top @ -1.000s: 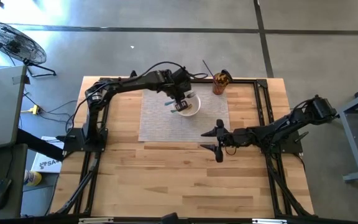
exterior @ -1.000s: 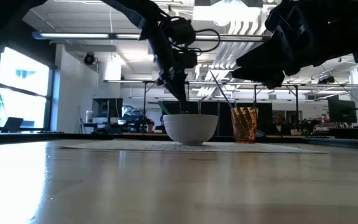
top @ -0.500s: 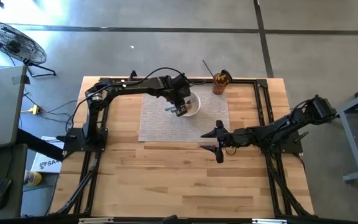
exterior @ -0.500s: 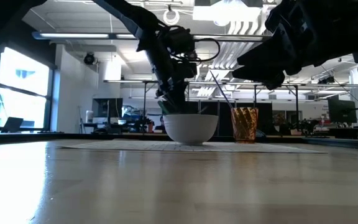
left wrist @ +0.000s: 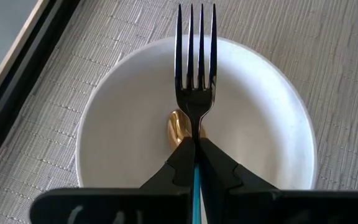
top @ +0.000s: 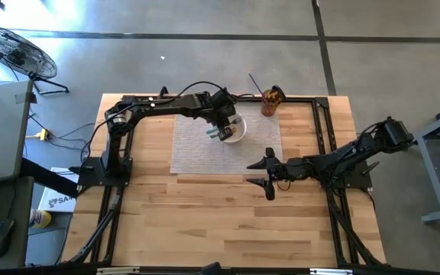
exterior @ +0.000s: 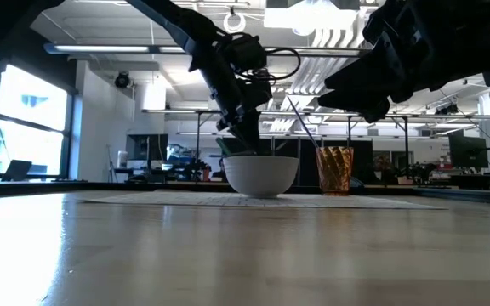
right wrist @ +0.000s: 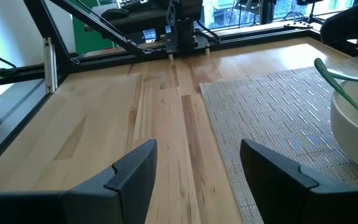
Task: Pick & Place Utensil
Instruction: Put the blue fork into the white bowl, then return to Home Position
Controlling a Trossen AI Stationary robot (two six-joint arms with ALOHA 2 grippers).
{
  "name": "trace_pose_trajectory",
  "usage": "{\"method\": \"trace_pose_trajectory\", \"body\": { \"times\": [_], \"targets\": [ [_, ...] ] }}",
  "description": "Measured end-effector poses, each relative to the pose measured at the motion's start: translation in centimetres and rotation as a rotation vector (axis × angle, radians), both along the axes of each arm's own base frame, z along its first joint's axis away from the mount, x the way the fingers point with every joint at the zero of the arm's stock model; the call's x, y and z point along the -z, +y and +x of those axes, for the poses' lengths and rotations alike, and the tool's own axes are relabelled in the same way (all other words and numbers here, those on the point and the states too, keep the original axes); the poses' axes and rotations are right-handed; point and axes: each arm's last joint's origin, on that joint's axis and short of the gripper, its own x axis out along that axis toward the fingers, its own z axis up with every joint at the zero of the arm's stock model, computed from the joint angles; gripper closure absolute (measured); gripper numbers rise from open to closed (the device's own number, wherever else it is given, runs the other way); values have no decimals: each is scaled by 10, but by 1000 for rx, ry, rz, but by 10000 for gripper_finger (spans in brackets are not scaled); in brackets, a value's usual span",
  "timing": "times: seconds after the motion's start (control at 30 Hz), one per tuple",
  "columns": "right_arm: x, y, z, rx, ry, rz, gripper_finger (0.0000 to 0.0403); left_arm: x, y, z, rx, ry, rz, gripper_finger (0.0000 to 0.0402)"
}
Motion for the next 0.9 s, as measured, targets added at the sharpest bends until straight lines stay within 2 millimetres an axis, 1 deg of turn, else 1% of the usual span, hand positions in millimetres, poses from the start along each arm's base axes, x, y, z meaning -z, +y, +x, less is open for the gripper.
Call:
{"method": "trace_pose_trajectory", "body": {
  "times": [0.3,0.5,0.6,0.9],
  "targets": [
    [0,0,0,0,0,0,178,0,0,0,-19,-6,-15,395],
    [0,0,0,0,0,0,178,0,-1,0,-32,-9,-24,357],
    [0,0,0,0,0,0,178,0,-1,0,-32,-10,-24,345],
    [0,0,0,0,0,0,178,-1,0,1,-32,-16,-22,343]
  ]
}}
